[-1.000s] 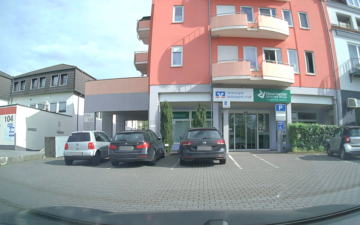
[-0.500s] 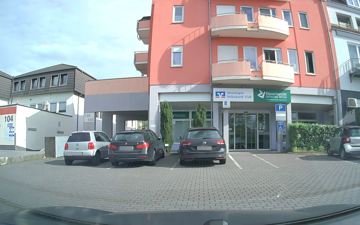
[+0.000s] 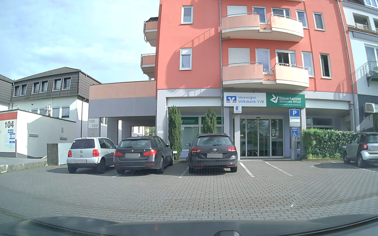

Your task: Follow the waypoints while adhering to traffic rules and regulations

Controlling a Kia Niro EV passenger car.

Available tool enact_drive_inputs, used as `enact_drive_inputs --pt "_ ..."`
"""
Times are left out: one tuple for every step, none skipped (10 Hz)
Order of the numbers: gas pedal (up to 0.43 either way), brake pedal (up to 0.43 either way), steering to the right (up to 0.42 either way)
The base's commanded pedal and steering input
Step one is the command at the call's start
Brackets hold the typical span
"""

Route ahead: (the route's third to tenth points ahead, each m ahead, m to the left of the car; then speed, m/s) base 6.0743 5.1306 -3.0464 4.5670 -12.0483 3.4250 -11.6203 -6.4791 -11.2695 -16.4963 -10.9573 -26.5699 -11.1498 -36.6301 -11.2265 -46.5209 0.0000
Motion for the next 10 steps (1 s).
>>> enact_drive_inputs --pt "0.000 0.213 -0.014" --pt "0.000 0.171 -0.014" --pt "0.000 0.134 -0.014" --pt "0.000 0.104 -0.014" --pt "0.000 0.085 -0.014" --pt "0.000 0.049 -0.014" --pt "0.000 0.024 -0.014" --pt "0.000 0.012 -0.014" --pt "0.000 0.000 -0.014" --pt "0.000 0.000 -0.014"
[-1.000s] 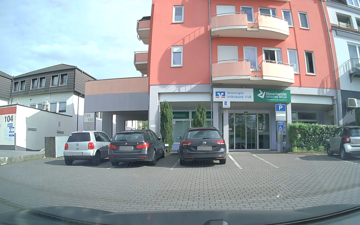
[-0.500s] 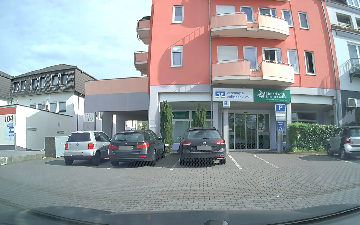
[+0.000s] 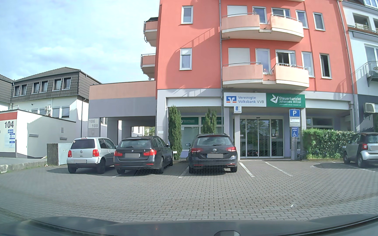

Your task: Follow the waypoints while adhering to traffic rules and regulations

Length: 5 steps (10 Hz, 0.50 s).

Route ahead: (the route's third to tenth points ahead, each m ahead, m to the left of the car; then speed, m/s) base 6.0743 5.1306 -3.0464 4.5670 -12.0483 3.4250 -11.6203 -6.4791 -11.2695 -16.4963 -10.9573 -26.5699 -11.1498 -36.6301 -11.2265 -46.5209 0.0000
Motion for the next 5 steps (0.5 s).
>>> enact_drive_inputs --pt "0.000 0.000 -0.014" --pt "0.000 0.000 -0.014" --pt "0.000 0.000 -0.014" --pt "0.000 0.000 -0.014" --pt "0.000 0.000 -0.014"
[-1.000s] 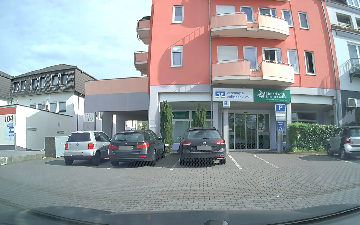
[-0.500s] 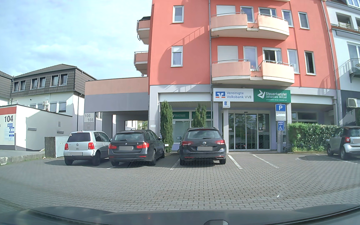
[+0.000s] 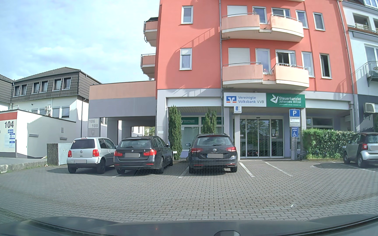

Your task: Follow the waypoints while adhering to traffic rules and regulations

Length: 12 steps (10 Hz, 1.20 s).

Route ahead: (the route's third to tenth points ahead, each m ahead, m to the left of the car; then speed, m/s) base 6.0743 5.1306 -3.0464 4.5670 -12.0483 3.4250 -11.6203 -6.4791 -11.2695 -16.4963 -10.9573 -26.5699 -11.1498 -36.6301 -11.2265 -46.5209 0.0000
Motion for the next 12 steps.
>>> enact_drive_inputs --pt "0.028 0.000 -0.014" --pt "0.047 0.000 -0.014" --pt "0.059 0.000 -0.014" --pt "0.008 0.000 -0.014" --pt "0.000 0.000 -0.014" --pt "0.000 0.000 -0.014" --pt "0.000 0.000 -0.014" --pt "0.000 0.000 -0.014" --pt "0.000 0.000 -0.014" --pt "0.000 0.000 -0.014" --pt "0.000 0.000 -0.014" --pt "0.000 0.000 -0.014"
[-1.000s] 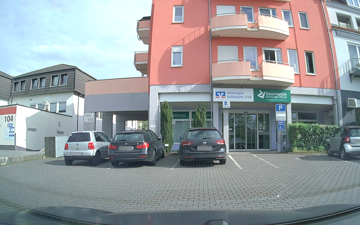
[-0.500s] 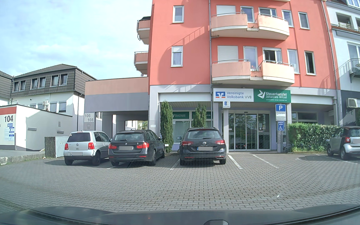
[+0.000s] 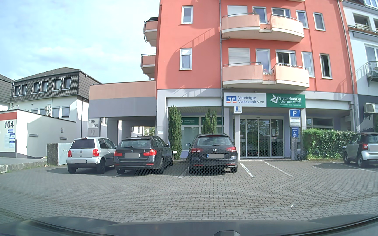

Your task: Follow the waypoints while adhering to traffic rules and regulations

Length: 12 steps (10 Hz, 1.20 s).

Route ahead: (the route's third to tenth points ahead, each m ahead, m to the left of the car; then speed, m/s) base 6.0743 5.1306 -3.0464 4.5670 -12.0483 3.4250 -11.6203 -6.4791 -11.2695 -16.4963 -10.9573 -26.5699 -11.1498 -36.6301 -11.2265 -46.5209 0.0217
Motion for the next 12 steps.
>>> enact_drive_inputs --pt "0.000 0.000 -0.014" --pt "0.000 0.000 -0.014" --pt "0.000 0.000 -0.014" --pt "0.000 0.000 -0.014" --pt "0.000 0.000 -0.014" --pt "0.000 0.000 -0.014" --pt "0.000 0.000 -0.014" --pt "0.000 0.000 -0.014" --pt "0.000 0.000 -0.014" --pt "0.000 0.000 -0.014" --pt "0.000 0.000 -0.014" --pt "0.000 0.000 -0.014"
